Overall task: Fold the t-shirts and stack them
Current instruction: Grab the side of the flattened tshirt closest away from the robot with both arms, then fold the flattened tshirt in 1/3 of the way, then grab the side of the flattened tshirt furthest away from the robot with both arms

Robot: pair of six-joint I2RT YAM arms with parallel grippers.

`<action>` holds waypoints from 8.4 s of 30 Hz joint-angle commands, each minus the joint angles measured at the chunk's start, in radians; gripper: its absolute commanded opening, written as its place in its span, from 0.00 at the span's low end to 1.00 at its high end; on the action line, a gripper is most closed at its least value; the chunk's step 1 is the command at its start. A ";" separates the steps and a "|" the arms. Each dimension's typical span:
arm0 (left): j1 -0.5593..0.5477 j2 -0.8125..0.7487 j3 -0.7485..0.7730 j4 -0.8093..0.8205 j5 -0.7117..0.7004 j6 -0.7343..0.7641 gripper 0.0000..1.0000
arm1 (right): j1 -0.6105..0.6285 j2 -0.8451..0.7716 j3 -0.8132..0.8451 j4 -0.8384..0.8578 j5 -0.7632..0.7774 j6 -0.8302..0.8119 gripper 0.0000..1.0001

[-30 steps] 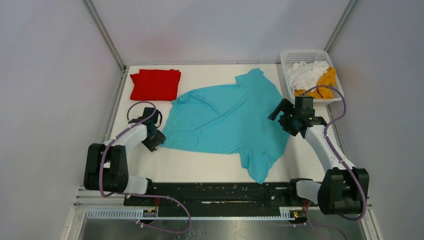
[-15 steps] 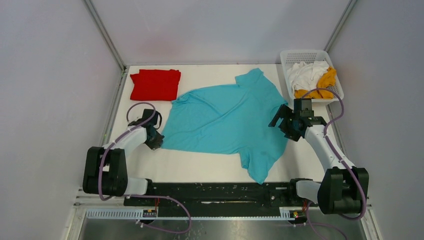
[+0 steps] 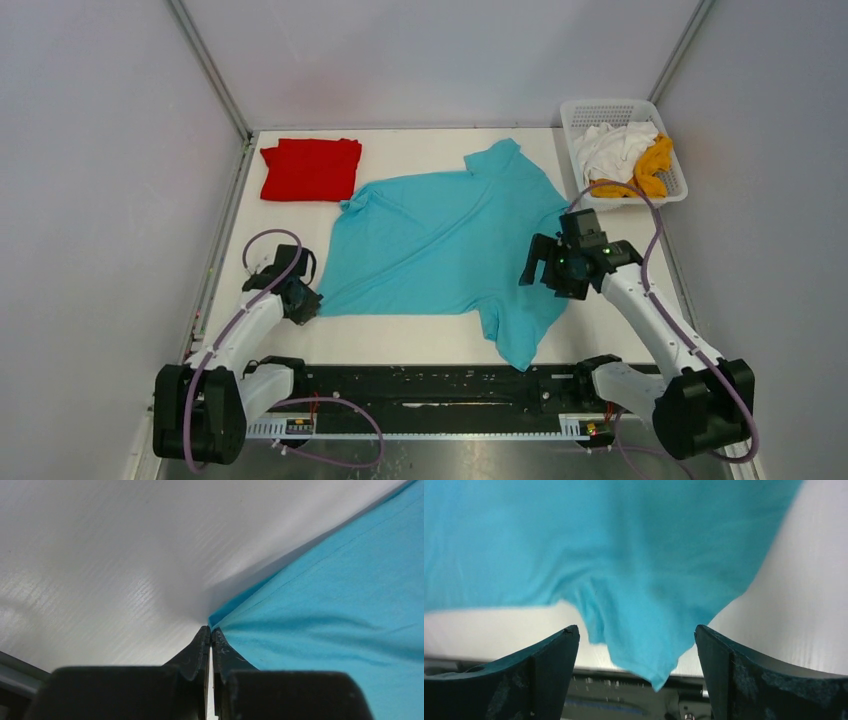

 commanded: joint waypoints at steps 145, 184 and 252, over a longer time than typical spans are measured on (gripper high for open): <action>-0.162 0.441 0.250 0.167 0.129 0.039 0.99 | 0.059 0.475 -0.038 0.291 -0.164 0.101 0.99; -0.212 -0.024 0.255 -0.155 -0.004 0.011 0.99 | 0.059 0.037 -0.013 0.134 -0.018 -0.020 0.99; -0.025 1.057 1.180 -0.217 0.015 0.161 0.72 | 0.041 1.045 0.934 -0.002 0.074 -0.032 0.00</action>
